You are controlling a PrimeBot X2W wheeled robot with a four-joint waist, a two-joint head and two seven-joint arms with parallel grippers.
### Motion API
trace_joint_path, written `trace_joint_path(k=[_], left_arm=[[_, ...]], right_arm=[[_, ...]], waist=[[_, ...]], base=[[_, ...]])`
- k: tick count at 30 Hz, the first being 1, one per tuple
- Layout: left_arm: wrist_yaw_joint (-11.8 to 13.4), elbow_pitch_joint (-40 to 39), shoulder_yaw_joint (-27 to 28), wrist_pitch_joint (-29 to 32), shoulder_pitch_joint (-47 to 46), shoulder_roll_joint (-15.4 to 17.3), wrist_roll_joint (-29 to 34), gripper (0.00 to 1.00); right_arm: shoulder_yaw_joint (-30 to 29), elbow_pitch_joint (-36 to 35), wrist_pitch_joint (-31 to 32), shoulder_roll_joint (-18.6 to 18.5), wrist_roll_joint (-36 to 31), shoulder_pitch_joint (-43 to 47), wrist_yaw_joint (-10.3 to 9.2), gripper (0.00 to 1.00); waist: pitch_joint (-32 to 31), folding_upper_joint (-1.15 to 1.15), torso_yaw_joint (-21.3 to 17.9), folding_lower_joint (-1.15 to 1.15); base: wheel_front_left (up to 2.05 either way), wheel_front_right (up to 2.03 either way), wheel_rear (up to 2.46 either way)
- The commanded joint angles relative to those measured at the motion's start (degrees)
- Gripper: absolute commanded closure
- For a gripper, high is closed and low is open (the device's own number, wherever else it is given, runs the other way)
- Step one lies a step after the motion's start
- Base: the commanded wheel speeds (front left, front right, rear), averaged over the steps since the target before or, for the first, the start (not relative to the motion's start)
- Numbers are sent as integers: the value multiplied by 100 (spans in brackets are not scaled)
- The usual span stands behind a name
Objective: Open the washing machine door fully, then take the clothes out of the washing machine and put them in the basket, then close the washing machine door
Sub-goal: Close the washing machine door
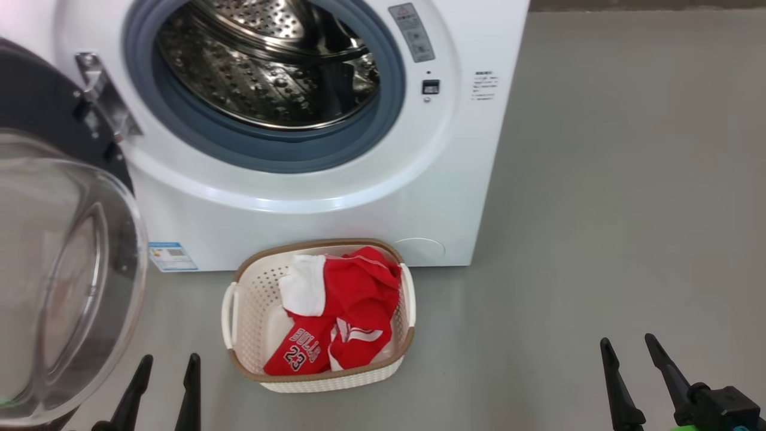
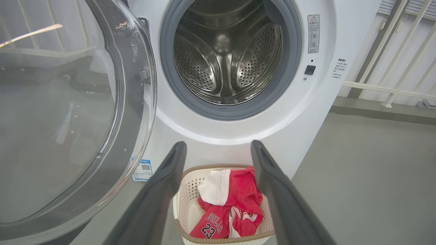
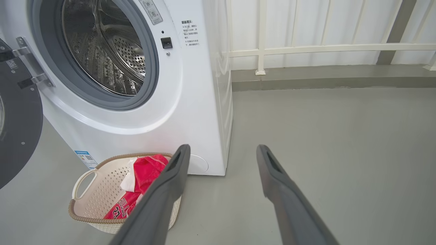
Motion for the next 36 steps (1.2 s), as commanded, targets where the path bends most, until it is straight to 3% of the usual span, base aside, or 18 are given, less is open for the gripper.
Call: trace_joint_path(k=[1, 23, 36], left_arm=[[-30, -93, 193, -29, -142, 13, -33, 0], [-30, 159, 455, -29, 177, -397, 92, 0], [10, -43, 970, -29, 276, -441, -303, 0]], right_arm=[[161, -116, -37, -79, -29, -124, 43, 0], [639, 139, -37, -136, -78, -177, 43, 0], [1505, 561, -37, -275, 22, -955, 43, 0]], waist=[[-71, 0, 189, 0], [-357, 0, 2379, 0], [-51, 0, 2651, 0]], base=[[0, 0, 0], [0, 0, 0], [0, 0, 0]])
